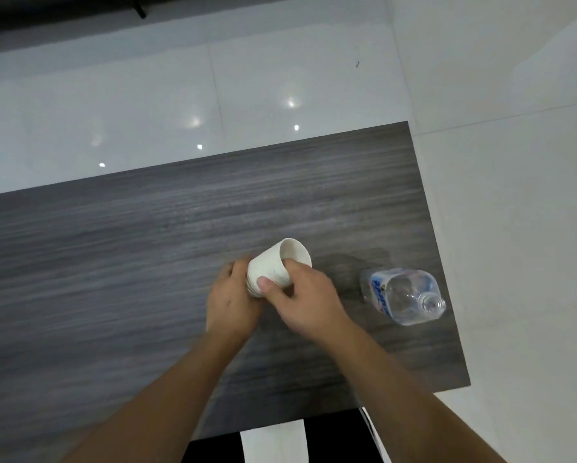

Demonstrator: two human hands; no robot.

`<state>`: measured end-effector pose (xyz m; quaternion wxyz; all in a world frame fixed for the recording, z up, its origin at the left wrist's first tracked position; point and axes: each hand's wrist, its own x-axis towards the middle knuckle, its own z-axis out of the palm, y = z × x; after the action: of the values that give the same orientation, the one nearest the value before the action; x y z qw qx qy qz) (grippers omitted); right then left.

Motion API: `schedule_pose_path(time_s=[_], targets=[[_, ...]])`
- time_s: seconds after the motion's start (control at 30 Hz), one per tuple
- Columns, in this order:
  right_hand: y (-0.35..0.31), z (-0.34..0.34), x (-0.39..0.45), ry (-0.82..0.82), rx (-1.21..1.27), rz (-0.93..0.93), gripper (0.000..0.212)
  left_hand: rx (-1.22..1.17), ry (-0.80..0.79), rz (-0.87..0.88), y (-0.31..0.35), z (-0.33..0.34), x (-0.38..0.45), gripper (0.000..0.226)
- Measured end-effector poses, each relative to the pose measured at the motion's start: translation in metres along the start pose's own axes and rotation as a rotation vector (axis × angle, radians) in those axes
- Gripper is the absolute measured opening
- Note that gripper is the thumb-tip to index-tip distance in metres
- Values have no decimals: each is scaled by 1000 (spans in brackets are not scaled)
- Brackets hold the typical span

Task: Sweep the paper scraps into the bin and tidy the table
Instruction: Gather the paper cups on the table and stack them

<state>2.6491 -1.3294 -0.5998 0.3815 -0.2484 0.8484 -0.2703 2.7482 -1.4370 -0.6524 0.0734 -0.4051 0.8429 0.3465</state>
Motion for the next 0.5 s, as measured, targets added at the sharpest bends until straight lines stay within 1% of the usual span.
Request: schedule_pose_path(time_s=[0.03, 0.07, 0.1, 0.13, 0.17, 0.2, 0.23, 0.27, 0.3, 0.33, 0.37, 0.43, 0.5], targets=[[0, -9, -12, 60, -64, -40, 50, -2, 7, 5, 3, -1, -5, 49], [1, -19, -25, 211, -146, -92, 54, -21, 22, -3, 6, -2, -10, 51], [6, -30, -36, 413, -243, -143, 55, -55, 42, -25, 9, -3, -16, 54], [14, -42, -47, 605, -341, -151, 54, -88, 57, -48, 14, -4, -21, 57], [22, -56, -55, 716, -421, -89, 57, -111, 63, -61, 19, -5, -27, 58], [32, -69, -61, 708, -478, 48, 62, -125, 61, -59, 25, -6, -34, 59], [42, -81, -64, 606, -497, 232, 69, -138, 52, -48, 31, -7, -40, 59], [51, -89, -67, 453, -484, 413, 73, -149, 42, -36, 37, -9, -47, 60], [58, -93, -70, 314, -449, 534, 71, -159, 35, -25, 42, -11, -54, 60], [62, -95, -73, 229, -397, 575, 67, -169, 29, -12, 47, -15, -61, 60], [64, -96, -77, 198, -348, 557, 62, -178, 22, 4, 52, -19, -68, 59], [58, -97, -92, 217, -275, 475, 64, -183, -2, 41, 60, -31, -81, 57], [44, -101, -114, 283, -224, 428, 76, -185, -26, 92, 67, -45, -91, 59]])
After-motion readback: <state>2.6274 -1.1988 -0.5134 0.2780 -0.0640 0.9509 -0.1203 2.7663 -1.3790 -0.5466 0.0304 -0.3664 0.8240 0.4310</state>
